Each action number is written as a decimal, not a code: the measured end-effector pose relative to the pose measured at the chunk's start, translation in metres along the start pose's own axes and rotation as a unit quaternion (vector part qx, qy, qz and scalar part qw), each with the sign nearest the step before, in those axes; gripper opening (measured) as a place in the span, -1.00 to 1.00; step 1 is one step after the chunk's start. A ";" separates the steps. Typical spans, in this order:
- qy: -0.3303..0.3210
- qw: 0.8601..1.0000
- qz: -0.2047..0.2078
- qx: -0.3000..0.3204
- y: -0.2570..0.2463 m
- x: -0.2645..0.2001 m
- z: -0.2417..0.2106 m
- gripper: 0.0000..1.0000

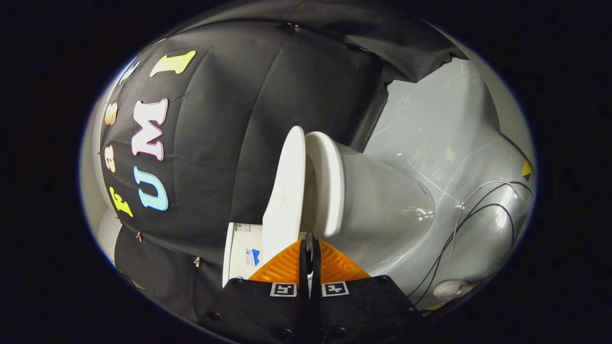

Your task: Open the toilet lid.

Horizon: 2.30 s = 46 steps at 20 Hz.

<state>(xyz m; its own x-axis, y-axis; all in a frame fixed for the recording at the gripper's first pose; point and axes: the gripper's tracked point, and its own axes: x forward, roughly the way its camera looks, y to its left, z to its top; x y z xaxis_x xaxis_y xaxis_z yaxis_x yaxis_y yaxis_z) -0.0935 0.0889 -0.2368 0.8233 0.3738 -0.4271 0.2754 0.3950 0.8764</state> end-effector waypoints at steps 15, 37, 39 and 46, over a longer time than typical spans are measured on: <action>-0.060 0.987 -0.040 -0.143 0.132 -0.029 -0.005 -0.91; -0.186 0.881 -0.150 -0.408 0.339 -0.012 -0.128 -0.91; -0.190 0.875 -0.148 -0.421 0.357 -0.006 -0.147 -0.91; -0.219 0.834 -0.165 -0.479 0.399 0.017 -0.205 -0.90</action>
<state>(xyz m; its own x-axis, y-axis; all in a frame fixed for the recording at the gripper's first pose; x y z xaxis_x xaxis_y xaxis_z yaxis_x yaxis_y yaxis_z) -0.0715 0.4245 0.0602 0.9412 -0.1485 -0.3036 0.1734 0.9832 0.0567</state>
